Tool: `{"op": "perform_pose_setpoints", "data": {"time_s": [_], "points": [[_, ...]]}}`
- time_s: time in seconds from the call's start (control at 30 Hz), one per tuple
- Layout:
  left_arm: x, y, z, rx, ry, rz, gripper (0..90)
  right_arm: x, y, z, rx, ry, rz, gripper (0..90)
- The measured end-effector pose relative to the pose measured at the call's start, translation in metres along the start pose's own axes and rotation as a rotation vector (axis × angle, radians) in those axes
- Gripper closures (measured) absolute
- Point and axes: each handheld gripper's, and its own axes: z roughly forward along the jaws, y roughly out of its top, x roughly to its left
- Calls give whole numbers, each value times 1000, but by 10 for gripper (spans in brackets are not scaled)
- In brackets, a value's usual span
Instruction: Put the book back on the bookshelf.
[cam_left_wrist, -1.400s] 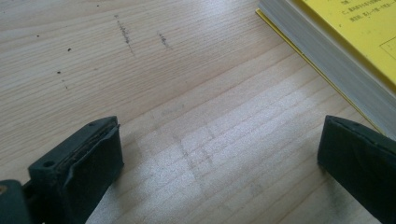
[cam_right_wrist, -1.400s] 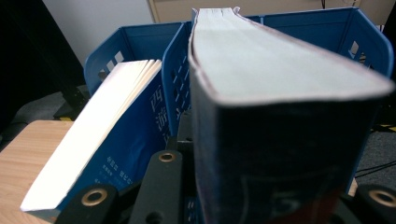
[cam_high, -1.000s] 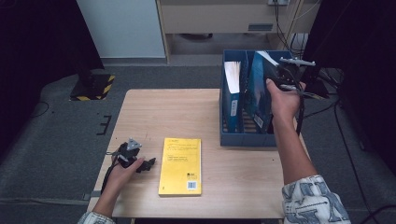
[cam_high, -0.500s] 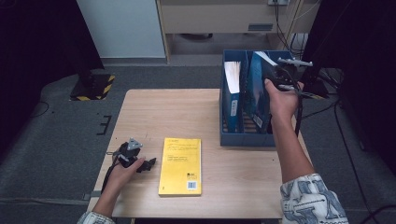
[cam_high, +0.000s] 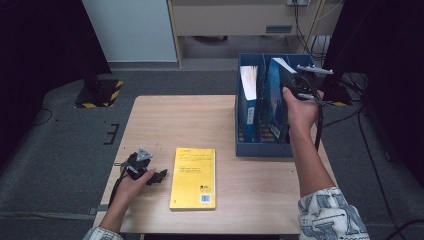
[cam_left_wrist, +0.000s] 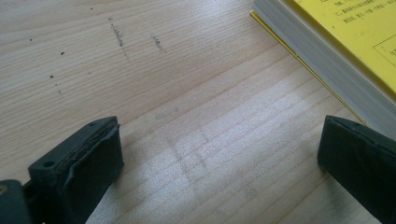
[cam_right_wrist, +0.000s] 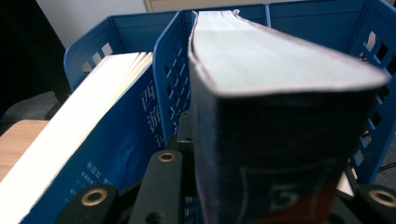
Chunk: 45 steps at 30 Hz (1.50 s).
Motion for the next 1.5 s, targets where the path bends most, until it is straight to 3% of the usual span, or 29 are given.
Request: {"op": "perform_pose_setpoints", "data": {"time_s": [0.33,0.73,0.97,1.5], "points": [[0,0,0,0,-1,1,0,4,-1,7,-2,-8,-7,740],[0,0,0,0,-1,2,0,6,-3,14,-6,-9,23,739],[0,0,0,0,-2,2,0,9,-5,18,-36,-47,38,739],[0,0,0,1,-4,4,0,8,-14,27,-29,-87,44,739]]}}
